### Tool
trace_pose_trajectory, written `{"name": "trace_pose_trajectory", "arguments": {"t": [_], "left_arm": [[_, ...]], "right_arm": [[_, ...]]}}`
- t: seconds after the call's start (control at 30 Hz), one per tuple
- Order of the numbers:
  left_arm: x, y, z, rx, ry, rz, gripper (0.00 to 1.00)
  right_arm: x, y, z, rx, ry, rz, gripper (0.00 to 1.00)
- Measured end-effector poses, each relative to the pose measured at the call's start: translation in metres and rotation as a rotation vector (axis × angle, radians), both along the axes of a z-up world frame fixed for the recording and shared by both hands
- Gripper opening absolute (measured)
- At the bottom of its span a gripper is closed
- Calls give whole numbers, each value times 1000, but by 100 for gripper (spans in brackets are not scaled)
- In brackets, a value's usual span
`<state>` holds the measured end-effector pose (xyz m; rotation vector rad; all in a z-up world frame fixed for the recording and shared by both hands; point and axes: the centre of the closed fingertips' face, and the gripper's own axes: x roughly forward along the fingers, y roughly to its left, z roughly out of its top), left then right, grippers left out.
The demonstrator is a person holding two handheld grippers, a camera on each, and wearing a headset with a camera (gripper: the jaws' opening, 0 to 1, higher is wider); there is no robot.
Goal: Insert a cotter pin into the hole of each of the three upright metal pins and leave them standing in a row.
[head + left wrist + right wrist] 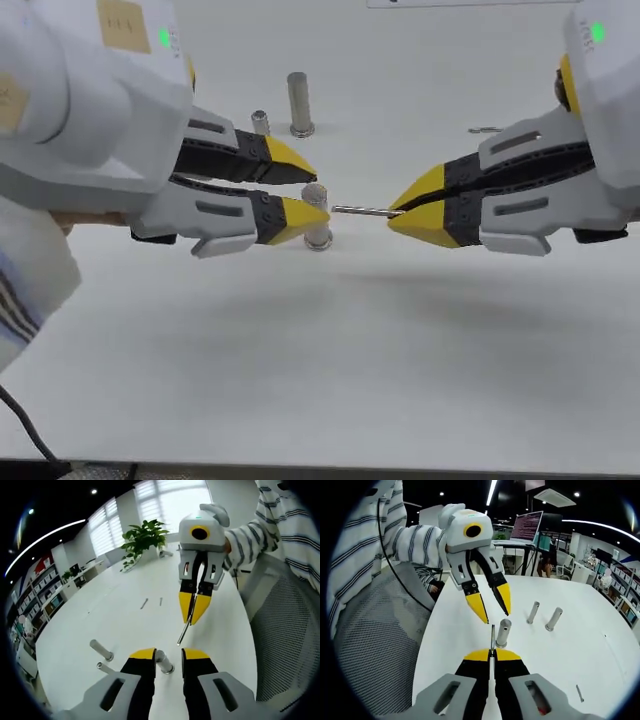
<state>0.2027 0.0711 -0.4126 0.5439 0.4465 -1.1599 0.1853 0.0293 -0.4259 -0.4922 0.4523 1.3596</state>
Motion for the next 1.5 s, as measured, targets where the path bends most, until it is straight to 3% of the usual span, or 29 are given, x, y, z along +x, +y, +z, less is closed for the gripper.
{"name": "trace_pose_trajectory", "arguments": {"t": [0.37,0.87,0.97,1.0,1.03,1.07,1.5], "left_arm": [[13,2,-13,48,28,-41,18],[15,-1,-27,91,46,-98,10],[16,0,-30,81,60,-95,10],[16,0,-30,74,74,-86,10],[13,-1,-29,53,110,-58,10],[13,0,-29,49,117,-53,10],[12,-1,-27,24,149,4,9]], "right_arm": [[7,3,-7,-15,11,-38,0],[16,6,-16,-23,33,-76,0],[17,6,-16,-26,31,-77,0],[17,7,-17,-26,31,-80,0],[18,7,-17,-25,30,-82,0],[18,8,-17,-25,31,-83,0],[20,15,-18,-38,19,-64,0]]}}
